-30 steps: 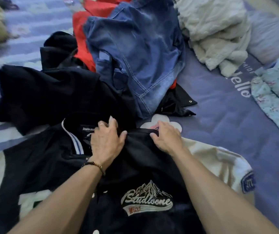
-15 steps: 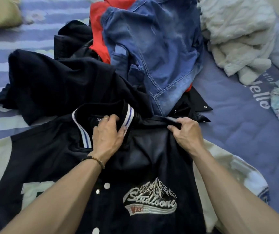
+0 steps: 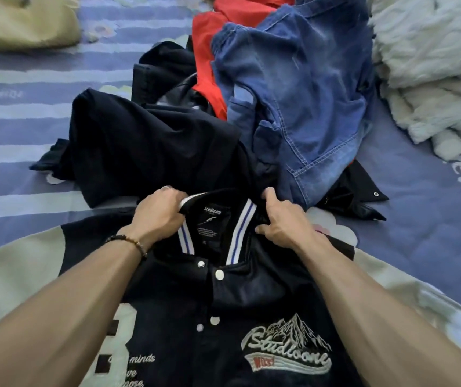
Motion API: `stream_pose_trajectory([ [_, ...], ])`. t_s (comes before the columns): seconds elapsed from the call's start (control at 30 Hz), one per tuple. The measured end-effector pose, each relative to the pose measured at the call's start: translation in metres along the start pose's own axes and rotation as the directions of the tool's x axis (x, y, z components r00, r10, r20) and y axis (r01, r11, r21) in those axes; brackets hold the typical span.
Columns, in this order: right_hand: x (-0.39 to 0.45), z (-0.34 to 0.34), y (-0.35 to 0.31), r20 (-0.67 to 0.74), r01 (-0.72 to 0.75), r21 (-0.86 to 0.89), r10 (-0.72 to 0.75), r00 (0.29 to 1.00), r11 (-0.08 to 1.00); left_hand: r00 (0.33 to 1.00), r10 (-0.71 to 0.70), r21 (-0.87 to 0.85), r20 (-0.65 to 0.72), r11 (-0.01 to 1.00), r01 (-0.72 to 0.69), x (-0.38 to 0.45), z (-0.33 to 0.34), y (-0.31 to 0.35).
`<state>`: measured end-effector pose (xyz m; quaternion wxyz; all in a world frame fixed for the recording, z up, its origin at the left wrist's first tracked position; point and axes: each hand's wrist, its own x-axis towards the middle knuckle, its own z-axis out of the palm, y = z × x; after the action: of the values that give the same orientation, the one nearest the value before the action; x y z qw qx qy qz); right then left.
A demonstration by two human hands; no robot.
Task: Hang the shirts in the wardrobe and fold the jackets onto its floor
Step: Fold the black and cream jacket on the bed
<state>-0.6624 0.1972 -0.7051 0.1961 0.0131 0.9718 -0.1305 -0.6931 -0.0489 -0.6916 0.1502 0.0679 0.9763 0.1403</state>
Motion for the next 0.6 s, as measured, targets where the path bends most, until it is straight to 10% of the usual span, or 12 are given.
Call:
stream_pose_trajectory([
  [0.17, 0.017, -0.016, -0.013, -0.444, 0.017, 0.031, -0.001, 0.896, 0.999, 0.924, -0.006, -0.001, -0.382, 1.000, 0.006, 0.030, -0.017, 0.004],
  [0.33, 0.030, 0.003, -0.022, -0.408, -0.190, -0.013, 0.168, 0.897, 0.982, 0.904, -0.063, -0.015, -0.424, 0.998, 0.063, 0.036, 0.009, 0.008],
  [0.47, -0.008, 0.034, -0.038, -0.607, -0.174, 0.076, 0.184, 0.773, 0.982, 0.774, 0.087, -0.083, -0.628, 0.981, -0.178, -0.028, 0.046, 0.009],
  [0.6, -0.048, 0.059, -0.070, -0.598, 0.030, 0.095, 0.033, 0.801, 0.995, 0.963, 0.176, -0.057, -0.204, 0.980, -0.192, -0.073, 0.064, 0.002],
])
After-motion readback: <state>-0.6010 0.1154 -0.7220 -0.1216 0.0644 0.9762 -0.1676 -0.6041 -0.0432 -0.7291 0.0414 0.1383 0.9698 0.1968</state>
